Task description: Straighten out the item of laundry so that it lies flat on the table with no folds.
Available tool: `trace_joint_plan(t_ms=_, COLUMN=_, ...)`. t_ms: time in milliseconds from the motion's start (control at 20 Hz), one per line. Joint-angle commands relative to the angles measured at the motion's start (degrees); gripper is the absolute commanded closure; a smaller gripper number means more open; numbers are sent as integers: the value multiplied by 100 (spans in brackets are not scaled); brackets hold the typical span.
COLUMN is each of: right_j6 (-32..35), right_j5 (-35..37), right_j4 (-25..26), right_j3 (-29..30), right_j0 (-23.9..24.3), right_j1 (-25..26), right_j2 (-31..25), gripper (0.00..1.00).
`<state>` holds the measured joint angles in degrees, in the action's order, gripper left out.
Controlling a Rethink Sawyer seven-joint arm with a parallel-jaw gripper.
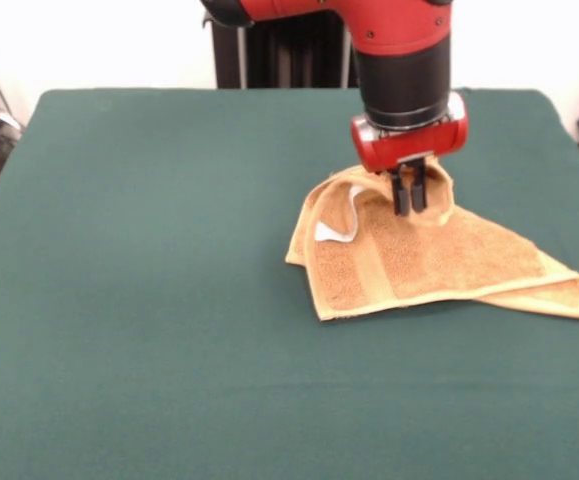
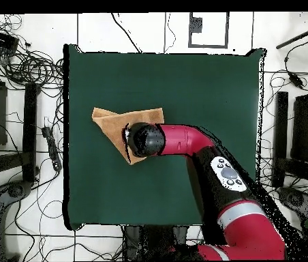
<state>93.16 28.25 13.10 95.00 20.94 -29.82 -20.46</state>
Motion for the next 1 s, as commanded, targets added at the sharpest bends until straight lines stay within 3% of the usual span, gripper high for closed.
trace_joint_plan(t_ms=50, right_j6=-531, right_j5=751, right_j4=271, right_j3=501, right_j0=-3, right_j1=170, right_j2=-603, gripper=100)
trace_joint_plan(t_ms=1000, right_j6=-631, right_j5=1058, right_j4=438, right_j3=597, right_j0=167, right_j1=-109, right_j2=-634, gripper=100)
